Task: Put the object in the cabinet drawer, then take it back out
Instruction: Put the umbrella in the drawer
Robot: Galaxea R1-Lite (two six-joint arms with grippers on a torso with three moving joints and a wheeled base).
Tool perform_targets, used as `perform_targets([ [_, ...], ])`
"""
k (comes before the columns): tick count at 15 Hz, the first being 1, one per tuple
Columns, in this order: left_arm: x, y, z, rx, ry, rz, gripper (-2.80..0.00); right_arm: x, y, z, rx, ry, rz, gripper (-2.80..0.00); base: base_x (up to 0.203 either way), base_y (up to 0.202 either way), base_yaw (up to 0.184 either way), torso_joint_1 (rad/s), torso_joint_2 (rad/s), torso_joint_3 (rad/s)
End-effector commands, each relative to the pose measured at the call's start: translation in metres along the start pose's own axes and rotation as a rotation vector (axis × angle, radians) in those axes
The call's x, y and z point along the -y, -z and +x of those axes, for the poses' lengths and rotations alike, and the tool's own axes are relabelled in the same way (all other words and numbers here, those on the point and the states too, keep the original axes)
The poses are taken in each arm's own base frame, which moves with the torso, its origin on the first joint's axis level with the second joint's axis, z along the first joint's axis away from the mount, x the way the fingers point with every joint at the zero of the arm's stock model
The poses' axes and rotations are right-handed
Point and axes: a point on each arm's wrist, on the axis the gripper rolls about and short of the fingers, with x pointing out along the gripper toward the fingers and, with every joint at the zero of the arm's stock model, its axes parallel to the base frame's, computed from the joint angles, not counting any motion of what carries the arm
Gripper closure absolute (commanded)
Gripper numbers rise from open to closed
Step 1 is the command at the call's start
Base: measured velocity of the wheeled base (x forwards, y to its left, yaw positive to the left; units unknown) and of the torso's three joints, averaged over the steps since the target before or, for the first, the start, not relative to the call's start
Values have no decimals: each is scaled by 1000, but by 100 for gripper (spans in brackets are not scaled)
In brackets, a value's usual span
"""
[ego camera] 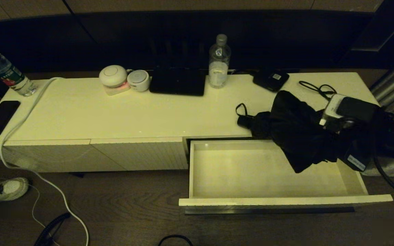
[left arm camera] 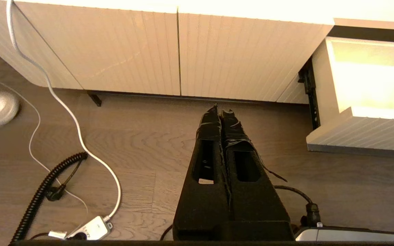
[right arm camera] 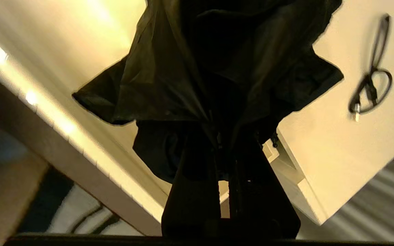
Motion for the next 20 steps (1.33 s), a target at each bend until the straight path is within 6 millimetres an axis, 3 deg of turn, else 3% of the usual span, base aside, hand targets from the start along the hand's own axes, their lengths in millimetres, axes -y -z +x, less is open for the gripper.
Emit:
perform_targets([
  [1,0,0,0,2,0,-1,0,-8,12,-8,4,-31,-67,0,0,0,0,0,0,0],
  [9,0,0,0,1,-1,-1,0,-36,40,-16,5,-155,-261,0,0,0,0,0,0,0],
  [14,0,0,0,2,0,-1,0,-39,46,-4,-26,-201,-244,0,0,0,0,0,0,0],
  [17,0,0,0,2,0,-1,0,-38,44,7,-35,-218,-225,0,0,0,0,0,0,0],
  [20,0,0,0,2,0,-1,0,-44,24,10,28,-249,-186,0,0,0,0,0,0,0],
])
